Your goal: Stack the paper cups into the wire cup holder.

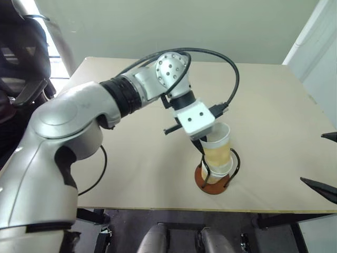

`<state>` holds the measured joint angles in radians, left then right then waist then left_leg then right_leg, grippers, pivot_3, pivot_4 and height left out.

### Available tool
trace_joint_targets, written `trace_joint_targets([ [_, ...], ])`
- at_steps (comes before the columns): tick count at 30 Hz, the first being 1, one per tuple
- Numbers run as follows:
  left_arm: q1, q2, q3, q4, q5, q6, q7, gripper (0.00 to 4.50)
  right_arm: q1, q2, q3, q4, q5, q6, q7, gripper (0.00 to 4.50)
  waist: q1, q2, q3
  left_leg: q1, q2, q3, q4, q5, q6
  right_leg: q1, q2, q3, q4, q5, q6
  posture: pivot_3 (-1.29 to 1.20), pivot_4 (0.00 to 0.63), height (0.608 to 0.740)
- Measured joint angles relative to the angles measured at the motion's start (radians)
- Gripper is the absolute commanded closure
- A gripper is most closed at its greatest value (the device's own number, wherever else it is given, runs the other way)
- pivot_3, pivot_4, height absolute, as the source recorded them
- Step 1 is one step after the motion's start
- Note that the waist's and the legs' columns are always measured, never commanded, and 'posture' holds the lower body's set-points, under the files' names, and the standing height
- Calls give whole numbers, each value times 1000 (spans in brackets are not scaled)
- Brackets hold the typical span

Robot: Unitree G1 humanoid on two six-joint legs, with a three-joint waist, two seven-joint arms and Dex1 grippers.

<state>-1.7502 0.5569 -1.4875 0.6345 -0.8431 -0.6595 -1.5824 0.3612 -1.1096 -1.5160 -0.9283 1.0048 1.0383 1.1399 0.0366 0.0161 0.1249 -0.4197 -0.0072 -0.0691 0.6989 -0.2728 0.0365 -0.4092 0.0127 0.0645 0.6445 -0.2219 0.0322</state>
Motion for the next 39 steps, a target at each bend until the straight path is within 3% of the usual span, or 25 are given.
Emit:
trace_joint_targets([
  [11, 0, -36, -24, 44, 12, -31, 0, 4484, 18, 0, 0, -17, 43, -6, -50, 0, 0, 0, 0, 0, 0, 0, 0, -1, 0, 0, 0, 0, 0, 0, 0, 0, 150, 740],
  [14, 0, -47, -23, 53, 12, -14, -1, 3923, 22, -1, 0, -19, 55, -6, -61, 0, 1, 0, 0, 0, 0, 0, 0, 0, 0, 0, 0, 0, 0, 0, 0, 0, 150, 740],
  [25, 12, -77, 56, 87, 24, 18, -2, 24, 28, -4, 5, -15, 70, -29, -70, 0, 1, 0, 0, 0, 0, 0, 0, -1, 0, 0, 0, 0, 0, -1, 0, 0, 150, 740],
  [29, 58, -96, 209, 126, 24, 112, -3, 24, 15, -16, 95, 14, 53, -73, -71, 0, 0, 0, 0, 0, 0, 0, 0, 0, 0, 0, 0, 0, 0, 0, 1, 0, 150, 740],
  [33, 155, -33, 458, 161, 31, 246, -2, 24, -6, -36, 281, 80, -35, -155, -75, 0, -11, 2, -1, 1, 0, 1, 0, 1, -1, -1, 2, -1, 0, -1, 1, 0, 150, 740],
  [37, 349, 151, 749, 103, 53, 454, 61, 24, -33, -34, 482, 230, -169, -260, -75, 0, -26, 6, -3, 1, 2, 0, -1, 6, -4, -2, 3, 0, -1, 0, 3, 0, 150, 740],
  [39, 566, 342, 874, -49, 66, 580, 141, 24, -58, -26, 561, 321, -218, -313, -59, 0, -40, 11, -6, 2, 2, 2, -2, 13, -15, -3, 5, 0, -1, -1, 4, 0, 150, 740],
])
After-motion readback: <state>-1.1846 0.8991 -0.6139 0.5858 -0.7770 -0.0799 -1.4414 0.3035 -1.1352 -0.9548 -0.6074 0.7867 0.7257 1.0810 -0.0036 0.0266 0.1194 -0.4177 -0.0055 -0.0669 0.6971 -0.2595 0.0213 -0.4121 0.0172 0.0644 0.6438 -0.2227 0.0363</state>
